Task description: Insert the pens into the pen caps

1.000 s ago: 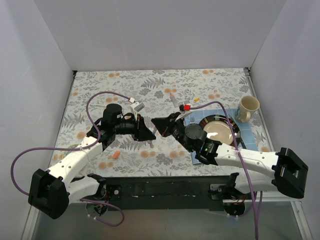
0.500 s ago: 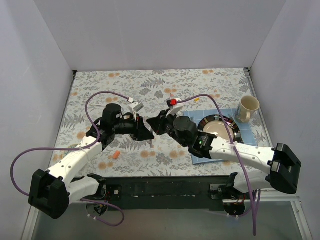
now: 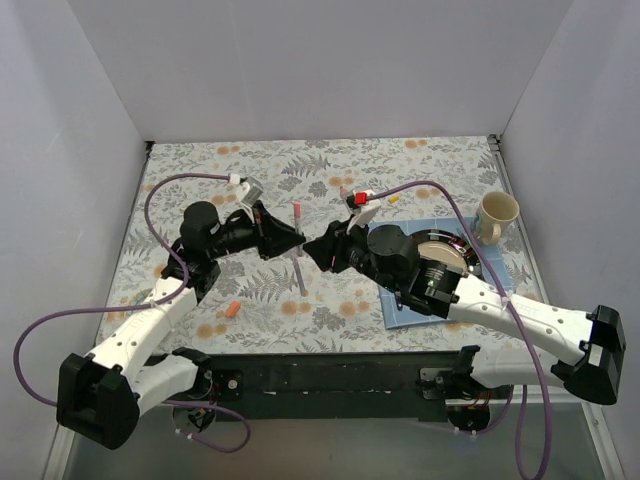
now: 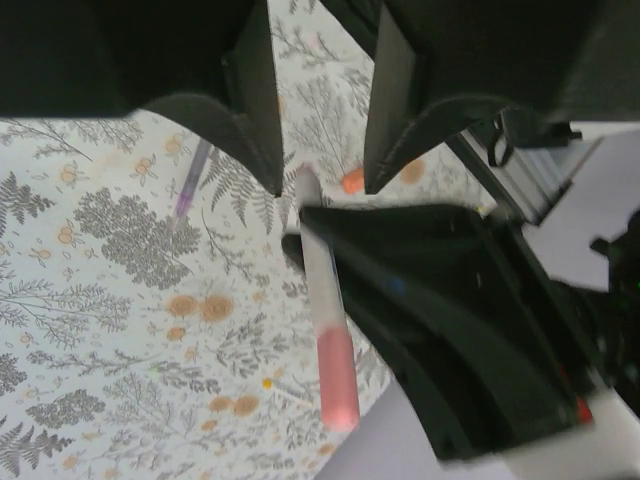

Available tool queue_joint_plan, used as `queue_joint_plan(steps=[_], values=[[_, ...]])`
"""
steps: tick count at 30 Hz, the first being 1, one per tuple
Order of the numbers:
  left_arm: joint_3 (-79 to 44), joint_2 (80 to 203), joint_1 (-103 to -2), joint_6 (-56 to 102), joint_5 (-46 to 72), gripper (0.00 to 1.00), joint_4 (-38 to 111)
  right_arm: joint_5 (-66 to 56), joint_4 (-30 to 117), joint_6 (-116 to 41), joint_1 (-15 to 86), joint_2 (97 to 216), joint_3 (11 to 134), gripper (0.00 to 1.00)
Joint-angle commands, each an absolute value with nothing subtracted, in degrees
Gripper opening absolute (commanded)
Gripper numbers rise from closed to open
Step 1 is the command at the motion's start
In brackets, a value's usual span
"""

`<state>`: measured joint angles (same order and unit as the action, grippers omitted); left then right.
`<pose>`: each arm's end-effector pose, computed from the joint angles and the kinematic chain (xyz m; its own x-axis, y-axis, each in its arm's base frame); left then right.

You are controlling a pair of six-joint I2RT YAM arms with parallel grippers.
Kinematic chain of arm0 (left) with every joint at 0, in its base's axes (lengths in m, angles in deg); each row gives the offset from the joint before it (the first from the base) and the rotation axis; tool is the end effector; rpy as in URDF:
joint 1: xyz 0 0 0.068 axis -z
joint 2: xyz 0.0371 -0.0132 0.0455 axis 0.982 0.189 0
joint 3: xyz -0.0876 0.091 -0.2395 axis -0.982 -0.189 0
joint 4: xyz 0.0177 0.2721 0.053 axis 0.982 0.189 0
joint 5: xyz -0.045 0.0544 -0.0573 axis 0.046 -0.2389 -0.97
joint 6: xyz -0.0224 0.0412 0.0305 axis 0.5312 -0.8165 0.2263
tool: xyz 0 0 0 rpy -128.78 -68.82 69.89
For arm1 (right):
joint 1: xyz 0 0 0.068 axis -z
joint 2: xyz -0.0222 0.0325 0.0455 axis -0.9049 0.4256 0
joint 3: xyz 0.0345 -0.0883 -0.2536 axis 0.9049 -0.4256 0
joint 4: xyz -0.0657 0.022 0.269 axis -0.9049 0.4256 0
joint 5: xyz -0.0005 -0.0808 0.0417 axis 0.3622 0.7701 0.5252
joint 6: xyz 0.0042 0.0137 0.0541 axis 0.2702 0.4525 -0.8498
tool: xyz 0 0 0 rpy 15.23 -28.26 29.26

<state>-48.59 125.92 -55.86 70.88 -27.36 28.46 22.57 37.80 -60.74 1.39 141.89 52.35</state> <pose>0.2219 -0.1270 0.2970 -0.8840 -0.2356 -0.4037 0.3591 0.2105 -0.9093 0.1429 0.2568 0.3526 -0.3837 0.2823 -0.8792 -0.5790 0.6681 0.4672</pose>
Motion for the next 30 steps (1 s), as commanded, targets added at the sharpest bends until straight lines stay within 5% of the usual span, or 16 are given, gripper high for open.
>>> queue_joint_plan(steps=[1, 7, 14, 30], values=[[-48.7, 122.8, -58.3, 72.9, -22.1, 0.00, 18.1, 16.7, 44.8, -56.3, 2.5, 139.0, 54.7, 0.51], [-49.7, 121.3, -58.3, 73.4, -21.5, 0.00, 19.1, 14.9, 43.4, -52.1, 3.0, 135.4, 53.8, 0.65], [-50.7, 121.1, -58.3, 84.1, -27.5, 0.00, 10.4, 1.8, 31.5, -48.1, 3.8, 135.2, 46.8, 0.64], [-56.0, 121.3, -58.3, 97.4, -30.0, 0.00, -1.0, 1.2, 24.4, -46.8, 3.8, 143.6, 51.1, 0.54]])
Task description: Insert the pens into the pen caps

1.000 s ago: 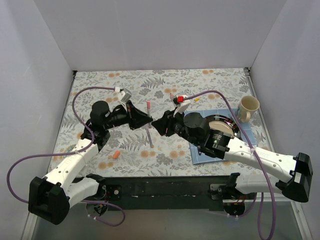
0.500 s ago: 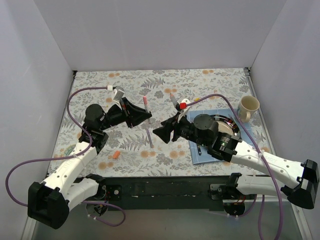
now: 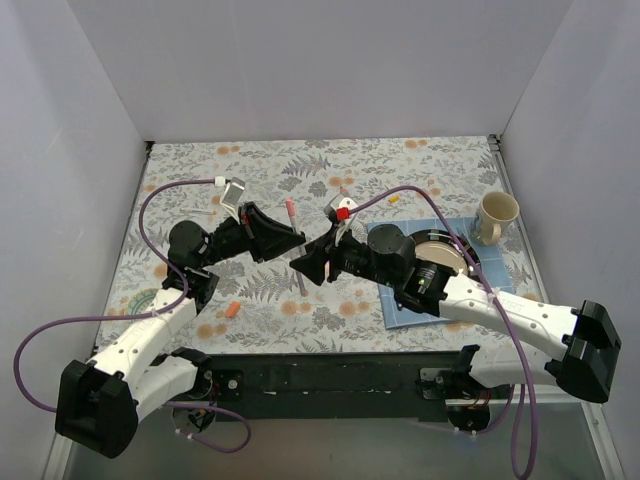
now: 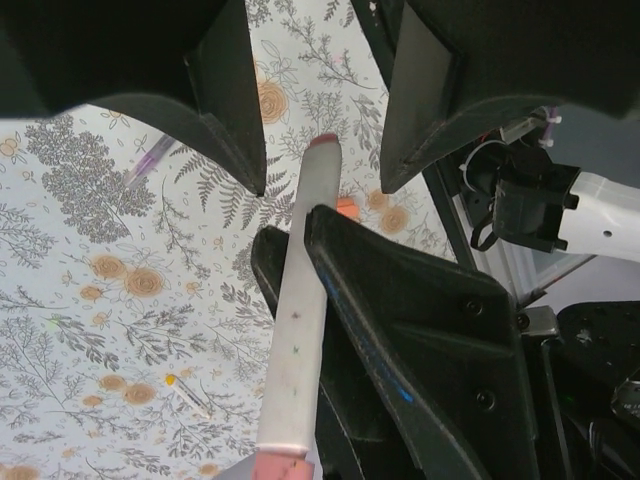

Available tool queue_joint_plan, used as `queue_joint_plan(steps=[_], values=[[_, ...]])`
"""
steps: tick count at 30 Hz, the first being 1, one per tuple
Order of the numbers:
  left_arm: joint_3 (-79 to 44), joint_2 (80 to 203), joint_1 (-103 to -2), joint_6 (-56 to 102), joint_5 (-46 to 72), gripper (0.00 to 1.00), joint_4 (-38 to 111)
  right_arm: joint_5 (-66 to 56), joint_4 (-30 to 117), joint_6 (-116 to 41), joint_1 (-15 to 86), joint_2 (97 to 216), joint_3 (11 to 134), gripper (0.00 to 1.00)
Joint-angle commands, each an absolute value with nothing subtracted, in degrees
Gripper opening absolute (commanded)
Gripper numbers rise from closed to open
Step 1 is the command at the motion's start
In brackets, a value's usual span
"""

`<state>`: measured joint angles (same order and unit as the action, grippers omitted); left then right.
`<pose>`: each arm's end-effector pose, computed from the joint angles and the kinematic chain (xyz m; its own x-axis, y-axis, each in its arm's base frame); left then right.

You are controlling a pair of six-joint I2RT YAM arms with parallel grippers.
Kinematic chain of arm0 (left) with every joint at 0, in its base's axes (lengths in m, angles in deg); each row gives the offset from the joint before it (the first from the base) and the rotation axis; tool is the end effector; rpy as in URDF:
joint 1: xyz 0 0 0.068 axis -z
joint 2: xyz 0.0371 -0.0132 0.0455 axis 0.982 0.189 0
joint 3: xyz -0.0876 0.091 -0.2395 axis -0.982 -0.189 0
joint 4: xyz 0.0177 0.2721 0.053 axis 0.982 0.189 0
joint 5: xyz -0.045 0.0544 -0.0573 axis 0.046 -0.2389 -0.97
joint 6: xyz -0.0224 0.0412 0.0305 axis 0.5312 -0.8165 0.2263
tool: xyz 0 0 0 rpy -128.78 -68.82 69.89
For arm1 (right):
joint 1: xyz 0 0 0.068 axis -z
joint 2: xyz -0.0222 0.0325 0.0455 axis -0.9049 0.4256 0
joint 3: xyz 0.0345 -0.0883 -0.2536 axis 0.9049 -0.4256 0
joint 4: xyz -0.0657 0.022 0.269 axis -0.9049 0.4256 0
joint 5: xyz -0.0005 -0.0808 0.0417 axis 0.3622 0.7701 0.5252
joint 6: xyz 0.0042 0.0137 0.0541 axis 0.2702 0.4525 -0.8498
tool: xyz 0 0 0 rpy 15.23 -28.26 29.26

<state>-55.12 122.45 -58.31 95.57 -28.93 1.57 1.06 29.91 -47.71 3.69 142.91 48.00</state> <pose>0.2098 -0.1116 0.3151 -0.8926 -0.3380 -0.2983 0.3358 -0.0567 -0.9402 0.1438 0.2635 0.3340 -0.2838 0.0856 -0.9551 -0.8453 0.4479 0.2913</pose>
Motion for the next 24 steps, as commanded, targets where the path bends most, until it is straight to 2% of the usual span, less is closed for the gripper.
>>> queue_joint_plan(steps=[1, 3, 4, 6, 7, 8, 10, 14, 24], values=[[-56.2, 121.3, -58.3, 97.4, -30.0, 0.00, -0.9, 1.4, 24.0, -46.9, 3.8, 143.8, 51.1, 0.51], [-56.4, 121.3, -58.2, 97.3, -30.0, 0.00, -0.6, 2.7, 23.2, -46.9, 3.8, 144.1, 51.1, 0.42], [-56.6, 121.3, -58.2, 97.2, -30.0, 0.00, -0.6, 2.7, 23.1, -46.8, 3.9, 144.1, 51.1, 0.32], [-57.0, 121.3, -58.2, 97.4, -30.1, 0.00, -0.8, 4.5, 23.0, -46.8, 3.8, 144.5, 51.1, 0.22], [-57.1, 121.2, -58.3, 97.4, -30.2, 0.00, -1.0, 4.6, 23.0, -46.7, 3.8, 144.5, 51.0, 0.10], [-57.3, 121.2, -58.2, 97.4, -30.2, 0.00, -1.0, 4.6, 22.8, -46.6, 3.8, 144.6, 50.9, 0.02], [-57.3, 121.1, -58.2, 97.5, -30.1, 0.00, -0.9, 4.1, 22.4, -46.5, 3.8, 144.7, 50.1, 0.01], [-56.9, 121.0, -58.3, 97.4, -28.9, 0.18, -0.7, 3.4, 22.6, -46.9, 3.9, 144.4, 49.0, 0.01], [-53.6, 122.3, -58.3, 96.1, -27.5, 0.26, 0.0, 0.1, 22.7, -49.4, 3.8, 143.2, 46.7, 0.01]])
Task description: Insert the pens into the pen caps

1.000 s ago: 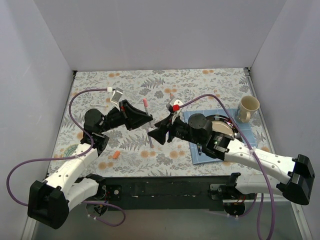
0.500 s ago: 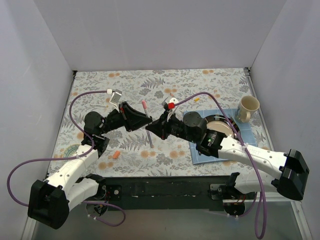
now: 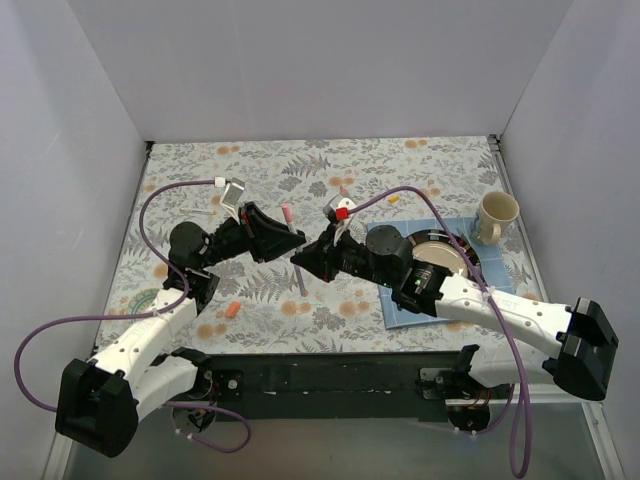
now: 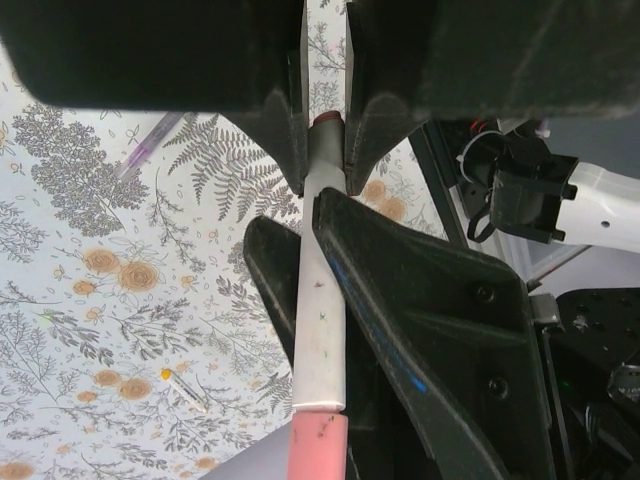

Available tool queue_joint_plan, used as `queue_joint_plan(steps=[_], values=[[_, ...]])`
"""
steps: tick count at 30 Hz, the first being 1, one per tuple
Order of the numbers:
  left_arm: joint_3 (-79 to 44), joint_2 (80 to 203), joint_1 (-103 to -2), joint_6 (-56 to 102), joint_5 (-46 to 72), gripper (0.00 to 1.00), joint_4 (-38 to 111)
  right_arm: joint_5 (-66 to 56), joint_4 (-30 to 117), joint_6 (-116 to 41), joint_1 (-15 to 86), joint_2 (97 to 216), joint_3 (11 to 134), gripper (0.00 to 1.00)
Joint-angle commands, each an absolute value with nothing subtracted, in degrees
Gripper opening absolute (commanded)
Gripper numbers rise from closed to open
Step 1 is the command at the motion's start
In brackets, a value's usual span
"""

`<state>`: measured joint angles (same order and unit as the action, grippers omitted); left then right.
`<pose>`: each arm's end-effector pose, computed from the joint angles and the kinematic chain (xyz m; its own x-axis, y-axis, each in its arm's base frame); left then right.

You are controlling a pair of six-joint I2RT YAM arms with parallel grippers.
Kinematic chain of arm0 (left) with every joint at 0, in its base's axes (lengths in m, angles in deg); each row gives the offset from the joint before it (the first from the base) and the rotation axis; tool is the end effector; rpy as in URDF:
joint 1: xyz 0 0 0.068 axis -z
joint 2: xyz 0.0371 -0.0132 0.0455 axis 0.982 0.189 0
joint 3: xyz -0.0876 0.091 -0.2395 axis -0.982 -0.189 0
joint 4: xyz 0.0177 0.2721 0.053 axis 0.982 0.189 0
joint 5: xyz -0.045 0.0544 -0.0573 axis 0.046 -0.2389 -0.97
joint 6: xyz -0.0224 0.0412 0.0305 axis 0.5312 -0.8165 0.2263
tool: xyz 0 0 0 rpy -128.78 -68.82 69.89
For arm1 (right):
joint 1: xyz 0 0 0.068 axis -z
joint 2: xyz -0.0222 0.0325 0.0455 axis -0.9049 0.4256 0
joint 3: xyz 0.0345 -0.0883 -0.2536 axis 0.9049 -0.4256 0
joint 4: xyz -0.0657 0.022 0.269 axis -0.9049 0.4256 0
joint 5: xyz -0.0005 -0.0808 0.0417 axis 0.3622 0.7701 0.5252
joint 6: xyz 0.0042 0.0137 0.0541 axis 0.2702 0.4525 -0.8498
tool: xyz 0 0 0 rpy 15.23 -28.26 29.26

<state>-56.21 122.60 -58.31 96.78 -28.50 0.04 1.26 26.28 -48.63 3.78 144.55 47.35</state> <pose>0.2096 -0.1113 0.3103 -0.8959 -0.3443 -0.2808 0.3211 -0.0650 -0.9448 0.1474 0.2687 0.3287 -0.2860 0.1136 -0.9515 -0.8419 0.4444 0.3061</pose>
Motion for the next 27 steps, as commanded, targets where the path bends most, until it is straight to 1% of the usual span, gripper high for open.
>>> queue_joint_plan(steps=[1, 5, 7, 9, 10, 11, 12, 14, 15, 16, 18, 22, 27], values=[[-53.5, 122.3, -58.3, 96.2, -27.5, 0.27, -0.1, 0.0, 22.8, -49.5, 3.9, 143.0, 46.4, 0.01], [-52.9, 121.8, -58.2, 95.4, -27.4, 0.28, 0.0, 0.0, 22.8, -49.8, 3.8, 142.6, 45.7, 0.01], [-52.8, 121.5, -58.3, 94.8, -27.1, 0.26, 0.8, 0.0, 22.8, -50.0, 3.8, 142.3, 45.5, 0.01], [-52.9, 121.3, -58.3, 94.5, -27.1, 0.12, 1.1, 0.1, 22.8, -50.4, 3.8, 141.9, 45.1, 0.01], [-53.0, 121.2, -58.2, 94.5, -27.3, 0.03, 0.8, 0.0, 22.8, -50.4, 3.8, 141.7, 44.9, 0.01], [-53.2, 121.2, -58.3, 94.7, -27.8, 0.00, 0.0, -0.1, 22.8, -50.5, 3.8, 141.5, 44.9, 0.01], [-53.4, 121.2, -58.2, 95.5, -27.9, 0.00, -0.4, -0.2, 23.1, -50.6, 3.8, 141.4, 45.0, 0.02], [-53.5, 121.2, -58.2, 96.1, -28.0, 0.00, -0.7, -0.8, 23.2, -50.6, 3.8, 141.3, 45.4, 0.26], [-53.5, 121.2, -58.2, 96.4, -28.1, 0.00, -0.7, -1.1, 23.5, -50.5, 3.9, 141.5, 46.4, 0.44], [-53.6, 121.3, -58.3, 96.6, -28.1, 0.00, -0.7, -1.2, 23.9, -50.6, 3.8, 141.7, 46.8, 0.48], [-53.8, 121.1, -58.2, 97.6, -28.2, 0.00, -1.5, -1.0, 23.9, -50.3, 3.8, 142.3, 47.9, 0.54], [-55.1, 120.7, -58.3, 99.0, -28.2, 0.00, -3.2, -1.3, 23.4, -50.2, 3.9, 143.7, 49.5, 0.55], [-56.0, 120.4, -58.3, 99.2, -27.9, 0.00, -3.1, -1.8, 22.5, -50.2, 3.8, 145.4, 50.8, 0.54]])
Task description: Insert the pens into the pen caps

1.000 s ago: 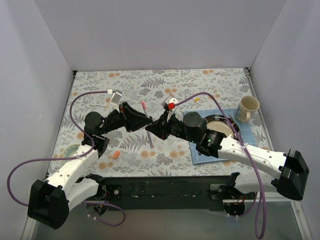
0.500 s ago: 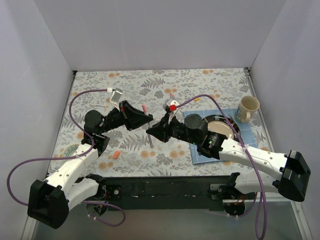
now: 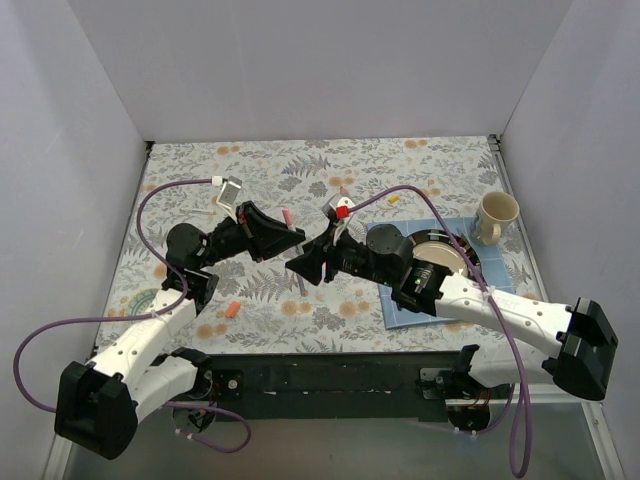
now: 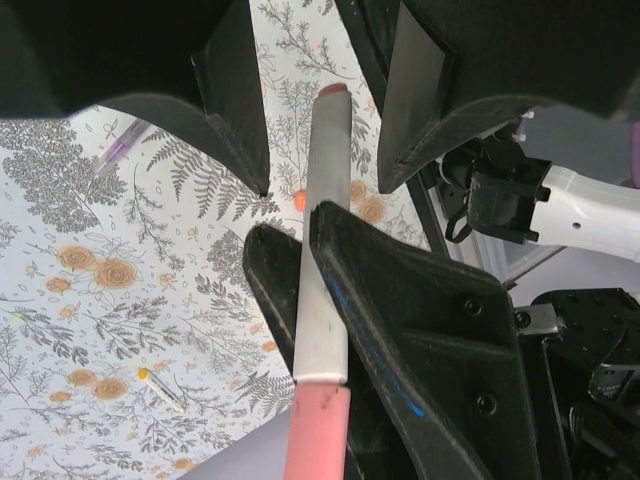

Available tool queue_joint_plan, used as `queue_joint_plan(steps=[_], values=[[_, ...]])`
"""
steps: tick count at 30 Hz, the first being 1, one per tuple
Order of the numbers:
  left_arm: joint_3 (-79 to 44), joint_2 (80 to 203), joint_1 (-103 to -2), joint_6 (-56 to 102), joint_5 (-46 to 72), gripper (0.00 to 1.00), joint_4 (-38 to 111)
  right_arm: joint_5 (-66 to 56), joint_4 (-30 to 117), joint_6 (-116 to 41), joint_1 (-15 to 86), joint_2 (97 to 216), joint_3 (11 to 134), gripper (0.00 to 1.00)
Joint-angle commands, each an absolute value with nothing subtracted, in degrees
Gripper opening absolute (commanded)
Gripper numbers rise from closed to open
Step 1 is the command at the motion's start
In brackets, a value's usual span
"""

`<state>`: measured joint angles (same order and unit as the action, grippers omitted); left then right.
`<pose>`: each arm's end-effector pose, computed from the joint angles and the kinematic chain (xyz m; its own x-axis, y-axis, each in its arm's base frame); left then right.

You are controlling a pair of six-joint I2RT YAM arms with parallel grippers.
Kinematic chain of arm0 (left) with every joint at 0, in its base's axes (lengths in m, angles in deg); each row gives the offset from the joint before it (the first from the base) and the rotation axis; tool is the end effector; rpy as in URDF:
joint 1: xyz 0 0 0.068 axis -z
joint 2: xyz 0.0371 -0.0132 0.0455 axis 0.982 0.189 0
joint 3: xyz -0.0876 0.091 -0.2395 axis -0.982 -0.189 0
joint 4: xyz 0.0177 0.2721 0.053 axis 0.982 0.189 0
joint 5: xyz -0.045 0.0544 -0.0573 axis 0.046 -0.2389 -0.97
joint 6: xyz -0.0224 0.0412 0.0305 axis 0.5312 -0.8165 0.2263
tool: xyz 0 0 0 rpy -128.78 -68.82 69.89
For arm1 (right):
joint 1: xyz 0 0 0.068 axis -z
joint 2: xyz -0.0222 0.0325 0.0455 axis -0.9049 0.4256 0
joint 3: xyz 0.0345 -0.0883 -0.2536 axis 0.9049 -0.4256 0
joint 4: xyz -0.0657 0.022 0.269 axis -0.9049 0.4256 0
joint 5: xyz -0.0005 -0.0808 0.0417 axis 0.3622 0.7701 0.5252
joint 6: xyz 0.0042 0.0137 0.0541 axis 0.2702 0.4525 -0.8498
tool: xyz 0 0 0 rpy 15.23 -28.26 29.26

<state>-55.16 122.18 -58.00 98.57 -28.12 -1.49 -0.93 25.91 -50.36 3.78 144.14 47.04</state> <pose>0.2074 -0.1116 0.3210 -0.8922 -0.3485 -0.2874 0.3386 -0.0948 -0.9361 0.1453 0.2679 0.3294 -0.3131 0.1223 -0.9418 -0.8501 0.4061 0.3353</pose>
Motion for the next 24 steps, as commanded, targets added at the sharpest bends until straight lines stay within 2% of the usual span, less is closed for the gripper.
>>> queue_joint_plan(steps=[1, 5, 6, 7, 9, 10, 11, 14, 15, 17, 18, 21, 24], values=[[-56.2, 120.3, -58.2, 99.2, -28.0, 0.00, -3.2, -1.8, 22.4, -50.2, 3.9, 145.5, 51.2, 0.53], [-56.5, 120.5, -58.2, 99.3, -28.3, 0.00, -3.2, -1.6, 21.7, -50.3, 3.9, 146.8, 52.1, 0.49], [-56.5, 120.4, -58.2, 99.3, -28.3, 0.00, -3.1, -1.5, 21.6, -50.3, 3.9, 146.9, 52.3, 0.42], [-56.4, 120.4, -58.2, 99.3, -28.5, 0.00, -3.0, -1.5, 21.6, -50.2, 3.9, 147.0, 52.4, 0.32], [-56.1, 120.4, -58.2, 99.2, -28.4, 0.00, -2.5, -1.9, 21.4, -50.0, 3.9, 147.5, 52.4, 0.02], [-55.9, 120.4, -58.2, 99.0, -28.5, 0.00, -1.9, -2.1, 21.4, -49.9, 3.9, 147.4, 52.2, 0.01], [-55.5, 120.3, -58.2, 98.6, -28.2, 0.15, -0.1, -2.5, 21.0, -50.0, 3.9, 147.2, 51.7, 0.01], [-53.6, 120.1, -58.3, 96.4, -27.8, 0.43, 4.2, -3.2, 20.3, -51.1, 4.1, 145.3, 49.0, 0.01], [-53.0, 119.9, -58.3, 95.3, -27.8, 0.48, 5.1, -3.7, 20.0, -51.8, 4.2, 144.6, 47.5, 0.01], [-52.5, 119.9, -58.3, 94.6, -28.9, 0.55, 6.3, -4.8, 19.5, -52.6, 4.8, 142.9, 46.1, 0.01], [-52.4, 119.7, -58.2, 94.0, -29.3, 0.62, 6.5, -6.2, 19.5, -52.8, 5.0, 142.4, 45.4, 0.01], [-52.4, 118.6, -58.2, 93.4, -30.4, 0.71, 6.7, -7.8, 19.7, -53.6, 5.5, 140.7, 44.4, 0.01], [-51.5, 117.7, -58.2, 92.7, -29.9, 0.73, 7.4, -9.5, 19.9, -54.1, 5.7, 139.7, 43.5, 0.01]])
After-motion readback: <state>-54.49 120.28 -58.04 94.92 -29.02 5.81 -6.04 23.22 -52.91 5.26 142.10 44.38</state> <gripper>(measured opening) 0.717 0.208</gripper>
